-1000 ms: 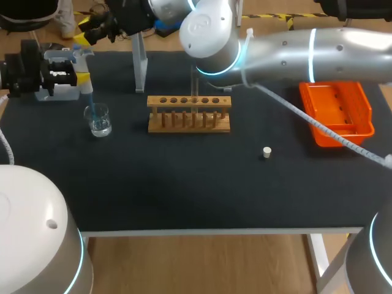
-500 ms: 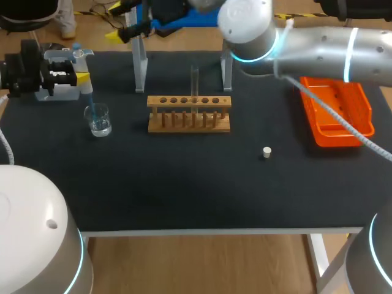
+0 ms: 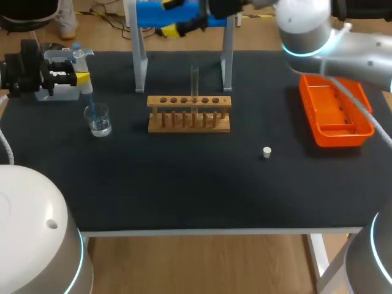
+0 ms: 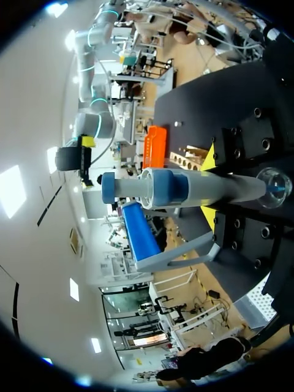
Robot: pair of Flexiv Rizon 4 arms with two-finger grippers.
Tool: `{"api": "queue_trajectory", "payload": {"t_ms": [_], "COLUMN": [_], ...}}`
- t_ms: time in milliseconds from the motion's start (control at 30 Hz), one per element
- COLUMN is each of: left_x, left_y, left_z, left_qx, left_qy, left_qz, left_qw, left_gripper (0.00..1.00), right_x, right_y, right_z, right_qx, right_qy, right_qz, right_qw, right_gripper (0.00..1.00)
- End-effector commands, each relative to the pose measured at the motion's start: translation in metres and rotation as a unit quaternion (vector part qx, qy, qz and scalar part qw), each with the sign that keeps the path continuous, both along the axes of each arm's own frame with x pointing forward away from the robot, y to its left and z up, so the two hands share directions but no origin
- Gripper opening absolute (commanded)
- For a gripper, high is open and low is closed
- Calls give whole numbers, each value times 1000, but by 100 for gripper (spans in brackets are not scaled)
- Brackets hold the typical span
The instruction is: Invert the test tube, pick up the pipette, mount the tip to pipette, aspirate from beaker and dispense into the tube, eject the tip, return the pipette, and cap with the stopper.
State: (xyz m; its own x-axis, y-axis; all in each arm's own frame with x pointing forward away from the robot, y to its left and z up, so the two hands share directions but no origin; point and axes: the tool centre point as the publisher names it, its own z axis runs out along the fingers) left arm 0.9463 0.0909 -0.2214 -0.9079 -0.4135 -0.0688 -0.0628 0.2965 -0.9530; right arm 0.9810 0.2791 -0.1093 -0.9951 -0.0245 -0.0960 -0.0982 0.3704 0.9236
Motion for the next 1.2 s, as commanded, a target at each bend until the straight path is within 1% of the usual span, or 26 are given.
{"api": "queue_trajectory", "payload": {"t_ms": [33, 233, 467, 667, 800, 867, 967, 1200], "left_x": [0, 0, 0, 0, 0, 0, 0, 0], "left_y": [0, 0, 0, 0, 0, 0, 0, 0], "left_z": [1, 1, 1, 1, 1, 1, 1, 1], "left_qx": [1, 1, 1, 1, 1, 1, 1, 1], "left_qy": [1, 1, 1, 1, 1, 1, 1, 1], "left_qz": [1, 1, 1, 1, 1, 1, 1, 1], "left_qw": [1000, 1000, 1000, 1000, 1000, 1000, 1000, 1000], "left_gripper": [0, 0, 0, 0, 0, 0, 0, 0], "right_x": [-13, -11, -15, -20, -20, -21, -23, -26], "right_y": [-77, -115, -133, -134, -131, -127, -122, -111], "right_z": [-7, -33, -65, -93, -106, -110, -117, -129], "right_qx": [19, 37, 41, 38, 34, 33, 30, 18], "right_qy": [-5, 13, 15, 21, 10, 0, -1, 5], "right_qz": [-5, 18, 29, 20, 7, 2, 1, 7], "right_qw": [1000, 999, 999, 999, 999, 999, 1000, 1000], "right_gripper": [100, 100, 100, 100, 100, 100, 100, 100]}}
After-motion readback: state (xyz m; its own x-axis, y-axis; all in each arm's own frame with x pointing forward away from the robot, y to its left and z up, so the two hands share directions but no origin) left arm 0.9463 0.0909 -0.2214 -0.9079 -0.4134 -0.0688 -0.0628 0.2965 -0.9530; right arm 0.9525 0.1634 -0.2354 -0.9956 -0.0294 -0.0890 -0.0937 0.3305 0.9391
